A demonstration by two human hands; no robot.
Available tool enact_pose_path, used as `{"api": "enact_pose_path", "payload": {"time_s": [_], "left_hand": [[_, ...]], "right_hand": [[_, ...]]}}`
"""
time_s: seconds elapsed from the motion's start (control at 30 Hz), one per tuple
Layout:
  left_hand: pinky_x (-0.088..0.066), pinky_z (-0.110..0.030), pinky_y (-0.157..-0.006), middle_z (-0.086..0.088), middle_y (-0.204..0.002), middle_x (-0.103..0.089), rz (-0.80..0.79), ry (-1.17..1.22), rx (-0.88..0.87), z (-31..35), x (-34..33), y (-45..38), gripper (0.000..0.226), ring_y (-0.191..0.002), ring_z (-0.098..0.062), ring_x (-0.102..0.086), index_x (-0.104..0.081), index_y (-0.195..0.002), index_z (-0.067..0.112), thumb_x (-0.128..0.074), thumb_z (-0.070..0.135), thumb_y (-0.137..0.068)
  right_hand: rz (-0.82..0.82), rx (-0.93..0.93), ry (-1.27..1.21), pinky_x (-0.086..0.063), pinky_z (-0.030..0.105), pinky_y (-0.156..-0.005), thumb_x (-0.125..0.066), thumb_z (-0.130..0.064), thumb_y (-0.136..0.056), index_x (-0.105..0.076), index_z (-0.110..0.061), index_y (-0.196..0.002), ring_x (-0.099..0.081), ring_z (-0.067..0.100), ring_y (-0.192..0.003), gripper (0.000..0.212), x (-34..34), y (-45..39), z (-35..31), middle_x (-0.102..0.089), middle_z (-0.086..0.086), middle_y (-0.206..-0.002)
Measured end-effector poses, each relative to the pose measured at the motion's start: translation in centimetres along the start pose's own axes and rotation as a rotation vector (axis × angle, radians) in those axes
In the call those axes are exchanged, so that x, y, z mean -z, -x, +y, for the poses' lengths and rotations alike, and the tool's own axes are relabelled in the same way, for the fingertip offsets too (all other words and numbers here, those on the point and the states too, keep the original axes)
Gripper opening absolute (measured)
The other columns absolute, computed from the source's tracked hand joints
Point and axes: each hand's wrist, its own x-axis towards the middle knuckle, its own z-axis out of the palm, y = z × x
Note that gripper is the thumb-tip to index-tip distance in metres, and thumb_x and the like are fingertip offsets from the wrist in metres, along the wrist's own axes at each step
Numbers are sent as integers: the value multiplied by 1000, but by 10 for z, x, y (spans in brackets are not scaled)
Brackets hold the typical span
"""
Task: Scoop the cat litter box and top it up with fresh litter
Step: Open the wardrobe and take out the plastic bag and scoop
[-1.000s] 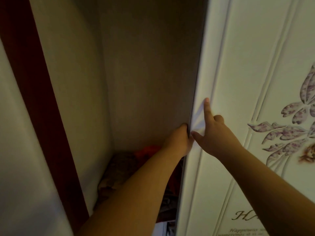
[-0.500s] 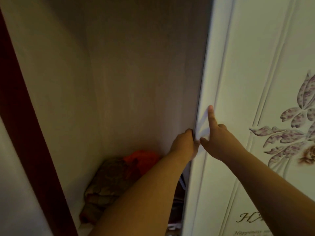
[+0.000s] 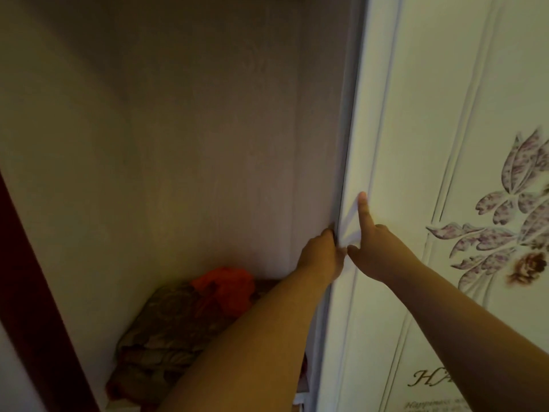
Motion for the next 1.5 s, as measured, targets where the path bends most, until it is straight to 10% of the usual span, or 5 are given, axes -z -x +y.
{"api": "enact_pose_path", "payload": {"time_s": [0.5, 0.8, 1.07, 1.5], "left_hand": [[-56, -41, -85, -11, -110, -65, -29, 46, -3, -4, 7, 1, 31, -98, -30, -65, -53, -116, 11, -61, 36, -98], [-41, -28, -104, -4, -153, -42, 37, -34, -59, -37, 32, 45, 58, -130, -21, -49, -39, -150, 23, -61, 34, -98], [-49, -40, -102, 1, -140, -55, 197, -288, 248, -136, 62, 134, 46, -124, -21, -56, -51, -138, 31, -59, 43, -94], [-48, -43, -105, 5, -138, -55, 198, -183, 424, -249, 92, 198, 41, -128, -18, -51, -53, -135, 34, -59, 43, -96]], "right_hand": [[-21, -6, -19, -44, 26, -58, -62, -30, -95, 35, -37, -148, -57, 16, -66, 111, 9, 7, -2, -52, 6, -88], [126, 81, -8, -51, 43, -86, -58, -46, -94, -17, -31, -158, -52, 34, -122, 77, 13, 38, 5, -41, 6, -145], [-103, 178, -94, -42, 44, -110, -59, -44, -94, -28, -28, -155, -34, 30, -142, 70, -48, 50, -1, -29, 0, -157], [-439, 125, -161, -48, 47, -104, -63, -39, -87, -38, -27, -148, -49, 29, -128, 67, -168, 56, -49, -45, 2, -145]]}}
